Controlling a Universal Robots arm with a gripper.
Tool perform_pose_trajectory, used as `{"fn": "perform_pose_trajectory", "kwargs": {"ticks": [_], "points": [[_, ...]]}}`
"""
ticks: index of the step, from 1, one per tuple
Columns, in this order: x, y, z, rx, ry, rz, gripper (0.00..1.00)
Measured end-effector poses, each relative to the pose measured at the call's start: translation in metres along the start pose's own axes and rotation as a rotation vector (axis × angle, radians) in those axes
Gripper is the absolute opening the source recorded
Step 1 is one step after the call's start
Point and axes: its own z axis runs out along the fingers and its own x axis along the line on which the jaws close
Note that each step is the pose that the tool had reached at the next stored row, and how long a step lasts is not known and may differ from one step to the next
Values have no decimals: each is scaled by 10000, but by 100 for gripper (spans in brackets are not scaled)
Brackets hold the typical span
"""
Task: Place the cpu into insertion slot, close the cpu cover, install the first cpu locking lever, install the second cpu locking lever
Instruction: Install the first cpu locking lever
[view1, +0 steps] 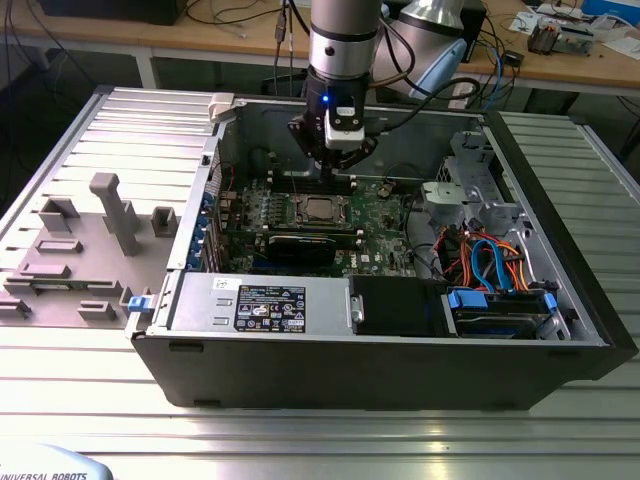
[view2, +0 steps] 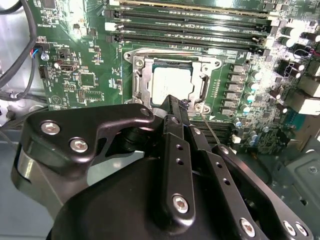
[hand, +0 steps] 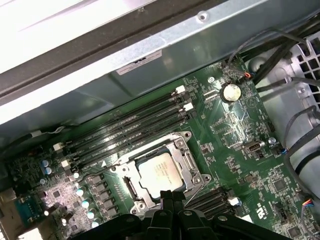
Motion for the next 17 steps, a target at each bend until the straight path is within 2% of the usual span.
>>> {"fn": "perform_pose_trajectory", "kwargs": {"ticks": [17], "points": [[0, 0, 0, -1, -1, -96, 11]]}}
